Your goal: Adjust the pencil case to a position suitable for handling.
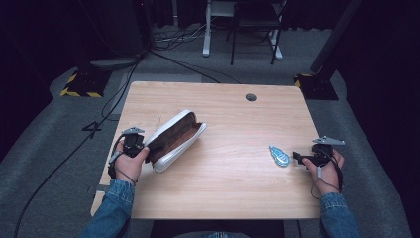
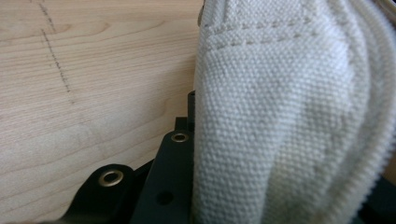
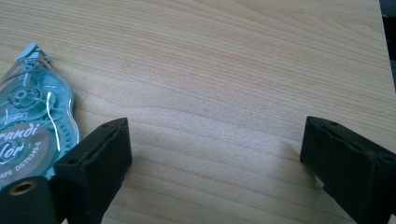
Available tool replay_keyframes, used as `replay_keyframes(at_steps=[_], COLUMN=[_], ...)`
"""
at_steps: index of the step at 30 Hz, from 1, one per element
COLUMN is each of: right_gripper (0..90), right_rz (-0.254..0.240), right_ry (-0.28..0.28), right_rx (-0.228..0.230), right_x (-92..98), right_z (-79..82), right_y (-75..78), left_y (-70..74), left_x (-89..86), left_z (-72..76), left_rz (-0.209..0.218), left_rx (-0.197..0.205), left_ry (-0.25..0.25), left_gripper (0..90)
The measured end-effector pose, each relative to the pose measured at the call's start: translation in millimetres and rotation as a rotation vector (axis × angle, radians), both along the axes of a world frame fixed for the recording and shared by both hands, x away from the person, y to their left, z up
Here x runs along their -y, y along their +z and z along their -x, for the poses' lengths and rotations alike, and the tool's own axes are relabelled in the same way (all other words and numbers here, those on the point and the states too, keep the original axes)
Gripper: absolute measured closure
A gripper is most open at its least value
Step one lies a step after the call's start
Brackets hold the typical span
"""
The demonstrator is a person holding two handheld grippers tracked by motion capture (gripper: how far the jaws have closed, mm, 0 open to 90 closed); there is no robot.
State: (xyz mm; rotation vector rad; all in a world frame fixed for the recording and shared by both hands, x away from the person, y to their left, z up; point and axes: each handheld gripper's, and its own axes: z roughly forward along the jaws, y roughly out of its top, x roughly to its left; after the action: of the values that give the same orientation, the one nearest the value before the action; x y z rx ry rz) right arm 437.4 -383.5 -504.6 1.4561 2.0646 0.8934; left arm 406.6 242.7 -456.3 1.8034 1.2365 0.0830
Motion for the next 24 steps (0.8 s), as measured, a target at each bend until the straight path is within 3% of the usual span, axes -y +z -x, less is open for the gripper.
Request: replay_keyframes(at_steps=[17,24], right_gripper=[9.0,9.0], right_rz=[0.0,0.0], right_ry=[-0.001,-0.001], right_rx=[0.001,0.001], right_x=[-0.1,-0.1], right_z=[0.0,0.0], right_y=[-0.1,-0.1], left_y=[25.4,34.1], left_x=[26.5,41.5], left_z=[20.5,29.2], left_rz=[-0.005,0.0], left_rx=[0.041,0.041], left_ry=[-0.109,-0.181], left_gripper=[83.3,83.2])
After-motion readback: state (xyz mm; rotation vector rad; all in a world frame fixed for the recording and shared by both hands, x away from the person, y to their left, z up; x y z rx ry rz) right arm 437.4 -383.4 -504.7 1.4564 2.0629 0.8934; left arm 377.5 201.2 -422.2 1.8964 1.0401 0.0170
